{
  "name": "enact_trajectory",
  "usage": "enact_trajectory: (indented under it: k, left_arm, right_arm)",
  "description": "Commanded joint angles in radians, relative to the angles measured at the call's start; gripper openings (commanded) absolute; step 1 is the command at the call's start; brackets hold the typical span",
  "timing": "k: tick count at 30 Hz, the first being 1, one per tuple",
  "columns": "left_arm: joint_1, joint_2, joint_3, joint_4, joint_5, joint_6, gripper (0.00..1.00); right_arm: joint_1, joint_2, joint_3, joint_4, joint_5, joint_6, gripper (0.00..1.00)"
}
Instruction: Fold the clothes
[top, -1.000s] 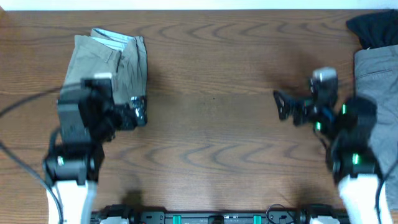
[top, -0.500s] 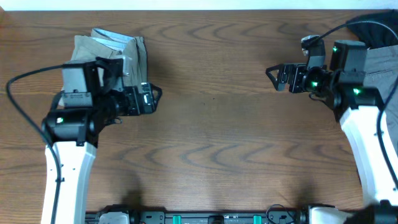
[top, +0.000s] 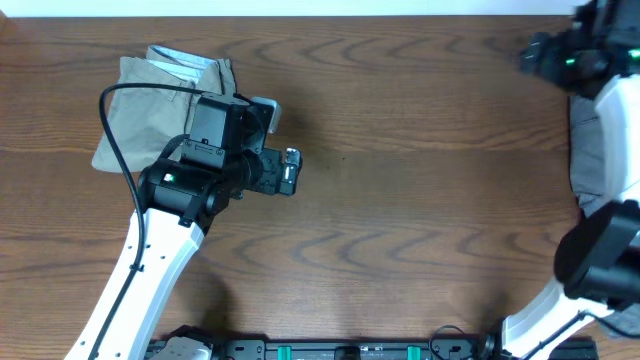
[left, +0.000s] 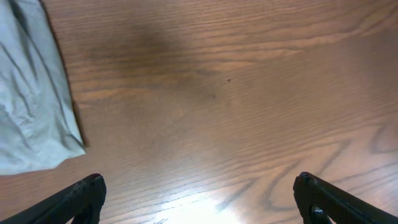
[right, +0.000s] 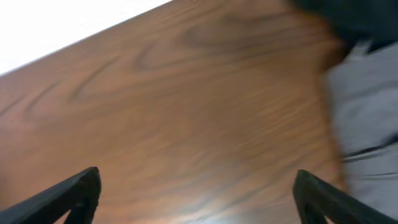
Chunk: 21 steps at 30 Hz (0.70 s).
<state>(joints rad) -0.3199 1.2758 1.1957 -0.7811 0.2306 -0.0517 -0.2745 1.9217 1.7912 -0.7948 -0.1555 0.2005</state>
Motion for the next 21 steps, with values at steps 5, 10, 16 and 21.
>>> enact_trajectory:
  k: [5, 10, 16, 21]
  left_arm:
    - [-0.002, 0.004, 0.019, 0.005, -0.034, 0.008, 0.98]
    - [-0.002, 0.005, 0.019, 0.012, -0.034, 0.009, 0.98]
    - [-0.002, 0.006, 0.019, 0.027, -0.034, -0.003, 0.98]
    - [-0.002, 0.006, 0.019, 0.023, -0.034, -0.007, 0.98]
  right_arm:
    - [-0.234, 0.092, 0.058, 0.078, 0.016, 0.012, 0.92]
    - [-0.327, 0.158, 0.058, 0.084, -0.180, 0.013, 0.78]
    - [-0.272, 0.236, 0.058, 0.027, -0.114, -0.015, 0.81]
    - [-0.165, 0.257, 0.058, -0.013, 0.179, -0.014, 0.83]
